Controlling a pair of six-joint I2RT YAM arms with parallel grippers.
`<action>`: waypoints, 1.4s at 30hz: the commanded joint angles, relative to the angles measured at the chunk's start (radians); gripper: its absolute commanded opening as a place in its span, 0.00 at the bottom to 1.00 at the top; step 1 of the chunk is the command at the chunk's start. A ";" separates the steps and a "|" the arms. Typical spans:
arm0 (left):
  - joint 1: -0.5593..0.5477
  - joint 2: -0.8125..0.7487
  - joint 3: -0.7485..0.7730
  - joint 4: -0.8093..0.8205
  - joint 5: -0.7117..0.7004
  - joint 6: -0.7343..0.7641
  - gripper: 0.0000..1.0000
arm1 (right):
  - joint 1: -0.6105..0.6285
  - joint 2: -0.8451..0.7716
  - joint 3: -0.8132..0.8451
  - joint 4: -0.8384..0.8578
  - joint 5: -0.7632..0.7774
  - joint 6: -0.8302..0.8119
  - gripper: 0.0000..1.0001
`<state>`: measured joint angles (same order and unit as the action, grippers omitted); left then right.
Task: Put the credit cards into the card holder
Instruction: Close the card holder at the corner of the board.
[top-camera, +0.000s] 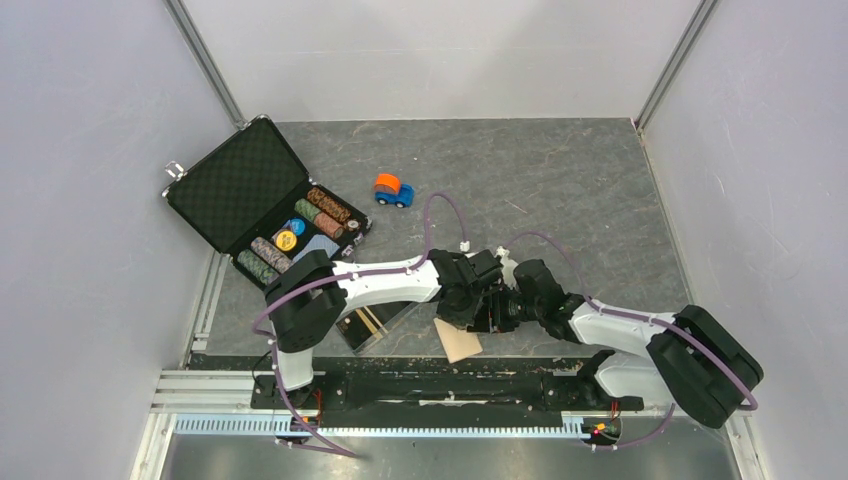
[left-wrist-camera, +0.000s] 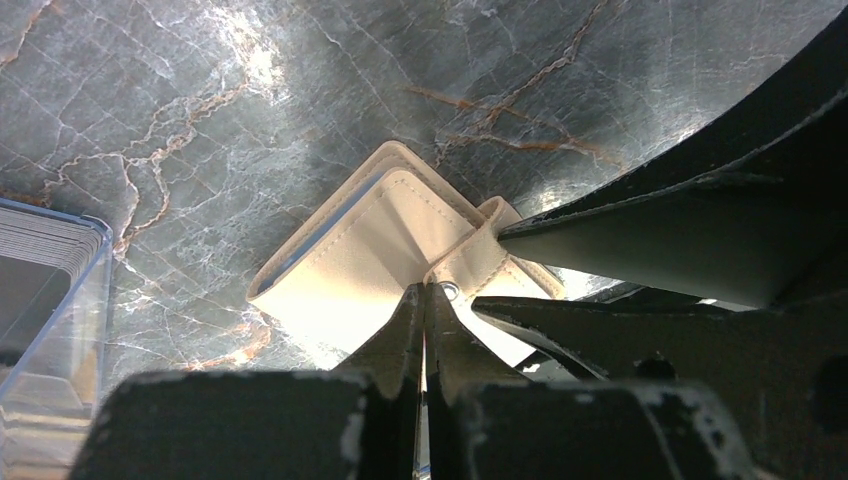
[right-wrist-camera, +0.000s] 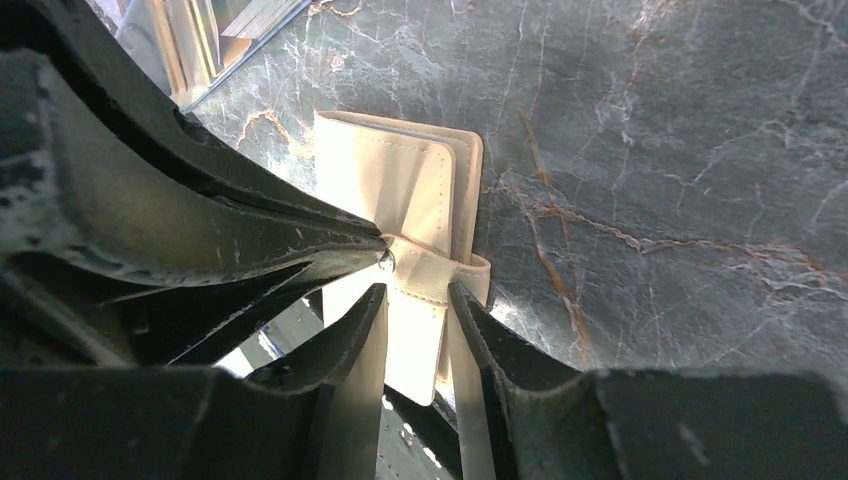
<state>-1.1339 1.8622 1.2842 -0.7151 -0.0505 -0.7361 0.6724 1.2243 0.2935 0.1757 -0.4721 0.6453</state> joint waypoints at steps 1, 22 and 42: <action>-0.017 -0.005 -0.030 -0.007 -0.016 -0.029 0.02 | 0.016 0.025 0.030 -0.004 0.011 -0.013 0.31; -0.095 0.052 -0.085 0.006 -0.043 -0.148 0.02 | 0.064 0.138 0.076 -0.174 0.092 -0.080 0.21; -0.095 -0.151 -0.036 0.003 -0.123 -0.136 0.02 | 0.063 -0.051 0.026 -0.026 0.070 0.015 0.22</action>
<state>-1.2243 1.7538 1.2366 -0.7269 -0.1574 -0.8940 0.7296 1.1965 0.3294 0.0883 -0.3977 0.6411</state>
